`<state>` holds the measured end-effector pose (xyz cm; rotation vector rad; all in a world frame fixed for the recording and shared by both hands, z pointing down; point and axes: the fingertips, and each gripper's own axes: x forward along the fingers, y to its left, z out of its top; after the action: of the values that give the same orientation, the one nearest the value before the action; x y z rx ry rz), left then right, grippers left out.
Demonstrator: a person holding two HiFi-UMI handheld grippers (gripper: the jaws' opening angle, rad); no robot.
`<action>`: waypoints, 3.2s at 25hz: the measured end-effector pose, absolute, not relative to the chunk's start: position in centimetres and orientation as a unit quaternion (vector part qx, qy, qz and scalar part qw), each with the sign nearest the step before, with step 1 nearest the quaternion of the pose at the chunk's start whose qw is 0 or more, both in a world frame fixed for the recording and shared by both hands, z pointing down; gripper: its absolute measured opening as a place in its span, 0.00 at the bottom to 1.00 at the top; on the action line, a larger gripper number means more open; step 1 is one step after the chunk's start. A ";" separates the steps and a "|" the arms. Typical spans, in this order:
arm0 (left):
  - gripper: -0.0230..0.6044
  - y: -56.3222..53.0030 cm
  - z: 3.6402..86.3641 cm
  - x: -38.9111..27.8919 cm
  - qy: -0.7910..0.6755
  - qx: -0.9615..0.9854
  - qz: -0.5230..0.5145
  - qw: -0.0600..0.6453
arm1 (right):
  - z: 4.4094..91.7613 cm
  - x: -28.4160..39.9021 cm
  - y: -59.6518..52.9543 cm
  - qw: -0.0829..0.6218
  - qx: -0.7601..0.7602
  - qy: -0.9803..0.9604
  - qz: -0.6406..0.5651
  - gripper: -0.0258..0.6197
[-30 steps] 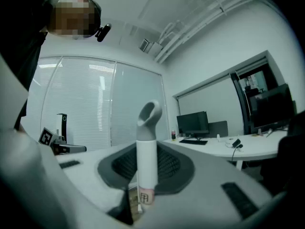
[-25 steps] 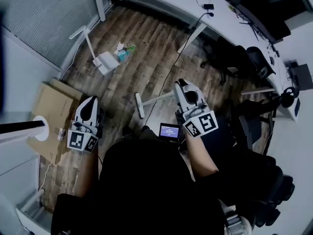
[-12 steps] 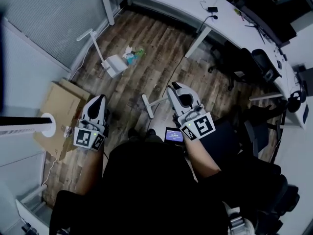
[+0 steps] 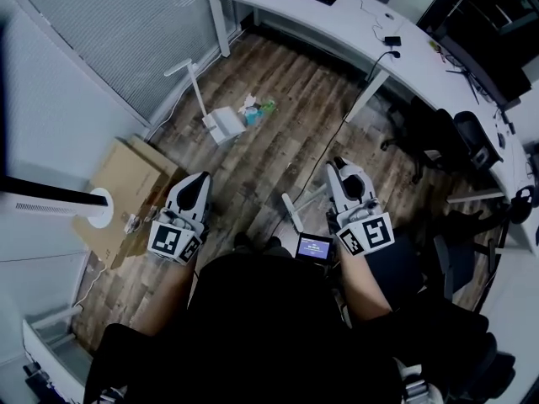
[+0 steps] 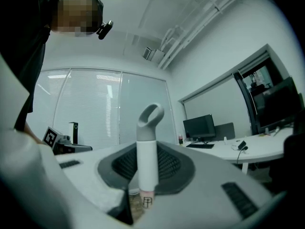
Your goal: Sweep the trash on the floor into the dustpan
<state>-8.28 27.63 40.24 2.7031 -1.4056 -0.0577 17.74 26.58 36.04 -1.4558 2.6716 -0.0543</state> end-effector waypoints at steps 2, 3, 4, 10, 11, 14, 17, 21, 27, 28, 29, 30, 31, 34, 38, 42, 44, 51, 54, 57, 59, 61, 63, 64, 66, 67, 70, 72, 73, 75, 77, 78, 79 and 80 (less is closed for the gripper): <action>0.03 27.8 40.4 -7.9 -0.460 0.887 -0.017 0.045 | 36.0 18.3 26.7 0.055 -0.477 0.877 -0.016 0.15; 0.03 27.9 40.5 -7.7 -0.460 0.887 -0.015 0.045 | 36.0 18.5 26.8 0.058 -0.476 0.877 -0.017 0.15; 0.03 28.0 40.7 -7.5 -0.460 0.887 -0.013 0.044 | 36.0 18.7 26.8 0.059 -0.476 0.877 -0.018 0.15; 0.03 29.1 40.9 -5.8 -0.461 0.886 -0.017 0.041 | 36.5 20.5 27.6 0.067 -0.467 0.882 -0.022 0.15; 0.03 29.3 40.9 -5.7 -0.464 0.885 -0.019 0.042 | 36.7 20.9 27.7 0.069 -0.467 0.881 -0.023 0.15; 0.03 30.1 41.2 -5.6 -0.474 0.879 -0.022 0.045 | 37.0 21.8 28.5 0.078 -0.465 0.882 -0.023 0.15; 0.03 30.7 40.9 -5.3 -0.481 0.875 -0.021 0.044 | 37.0 22.2 29.0 0.081 -0.458 0.885 -0.018 0.15; 0.03 30.8 40.6 -5.0 -0.485 0.873 -0.022 0.040 | 37.0 23.0 29.0 0.090 -0.463 0.881 -0.019 0.15; 0.03 29.4 40.1 -4.4 -0.480 0.876 -0.025 0.033 | 37.1 23.2 28.3 0.091 -0.461 0.882 -0.023 0.16; 0.03 29.0 40.1 -4.2 -0.478 0.877 -0.025 0.032 | 37.2 23.3 28.0 0.090 -0.463 0.882 -0.026 0.16; 0.03 28.6 40.1 -4.0 -0.476 0.879 -0.025 0.032 | 37.4 23.5 27.6 0.089 -0.464 0.881 -0.029 0.16; 0.03 28.2 40.3 -3.8 -0.473 0.880 -0.024 0.033 | 37.5 23.5 27.2 0.087 -0.465 0.880 -0.031 0.16; 0.03 27.9 40.4 -3.7 -0.470 0.882 -0.023 0.034 | 37.7 23.4 26.9 0.084 -0.465 0.880 -0.033 0.16; 0.03 26.8 41.3 -3.8 -0.464 0.885 -0.018 0.037 | 37.9 23.0 25.6 0.080 -0.463 0.882 -0.038 0.16; 0.03 24.2 42.0 -4.3 -0.469 0.882 -0.025 0.047 | 37.7 23.3 23.2 0.077 -0.462 0.882 -0.045 0.16; 0.03 20.2 42.0 -5.3 -0.476 0.878 -0.031 0.048 | 37.3 23.4 19.9 0.072 -0.460 0.883 -0.054 0.16; 0.03 17.8 41.7 -6.1 -0.479 0.876 -0.031 0.043 | 37.0 23.1 17.9 0.068 -0.456 0.886 -0.057 0.16; 0.03 8.4 41.2 -8.9 -0.477 0.877 -0.024 0.047 | 35.6 21.5 9.0 0.054 -0.453 0.888 -0.056 0.16; 0.03 4.8 41.6 -9.9 -0.471 0.881 -0.013 0.042 | 35.3 20.9 5.2 0.052 -0.459 0.885 -0.051 0.16; 0.03 1.4 41.7 -10.7 -0.466 0.884 -0.012 0.046 | 35.0 20.8 1.2 0.050 -0.470 0.880 -0.048 0.16; 0.03 -0.5 41.8 -11.5 -0.464 0.884 -0.014 0.051 | 34.6 20.4 -1.3 0.055 -0.477 0.876 -0.042 0.16; 0.03 -2.1 41.9 -12.3 -0.462 0.885 -0.012 0.052 | 34.1 20.1 -3.6 0.058 -0.482 0.873 -0.033 0.16; 0.04 -3.4 42.2 -13.2 -0.465 0.883 -0.008 0.055 | 33.8 19.9 -5.8 0.061 -0.486 0.872 -0.028 0.16; 0.04 -4.1 42.4 -13.7 -0.469 0.882 -0.007 0.057 | 33.7 19.7 -7.0 0.063 -0.486 0.871 -0.029 0.16; 0.05 -5.5 42.8 -14.8 -0.476 0.877 -0.006 0.063 | 33.7 19.2 -9.3 0.063 -0.485 0.872 -0.031 0.16; 0.05 -6.3 42.9 -15.3 -0.478 0.876 -0.005 0.065 | 33.7 19.0 -10.3 0.062 -0.483 0.873 -0.032 0.16; 0.07 -8.2 43.4 -16.3 -0.483 0.873 0.000 0.067 | 33.9 18.3 -13.5 0.057 -0.477 0.876 -0.031 0.16; 0.07 -9.5 43.8 -17.0 -0.486 0.871 0.005 0.067 | 34.2 17.8 -15.6 0.055 -0.473 0.879 -0.032 0.16; 0.07 -10.2 44.0 -17.4 -0.489 0.870 0.008 0.068 | 34.4 17.6 -16.8 0.054 -0.470 0.880 -0.033 0.16; 0.08 -11.9 44.5 -18.2 -0.495 0.866 0.016 0.073 | 34.8 17.3 -19.3 0.053 -0.466 0.882 -0.036 0.16; 0.08 -13.7 44.9 -18.9 -0.503 0.860 0.028 0.077 | 35.1 17.1 -21.8 0.050 -0.461 0.885 -0.042 0.16; 0.09 -14.6 45.0 -19.3 -0.509 0.857 0.036 0.077 | 35.2 17.0 -23.0 0.048 -0.458 0.887 -0.045 0.16; 0.09 -15.5 45.0 -19.7 -0.514 0.853 0.047 0.076 | 35.4 16.9 -24.2 0.045 -0.452 0.889 -0.048 0.16; 0.09 -16.3 45.1 -20.0 -0.518 0.850 0.061 0.073 | 35.6 16.8 -25.3 0.043 -0.446 0.892 -0.051 0.16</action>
<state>-20.03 -16.34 45.11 2.5527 -1.5559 0.1820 16.78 -25.34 35.61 -1.3648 2.7296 -0.1572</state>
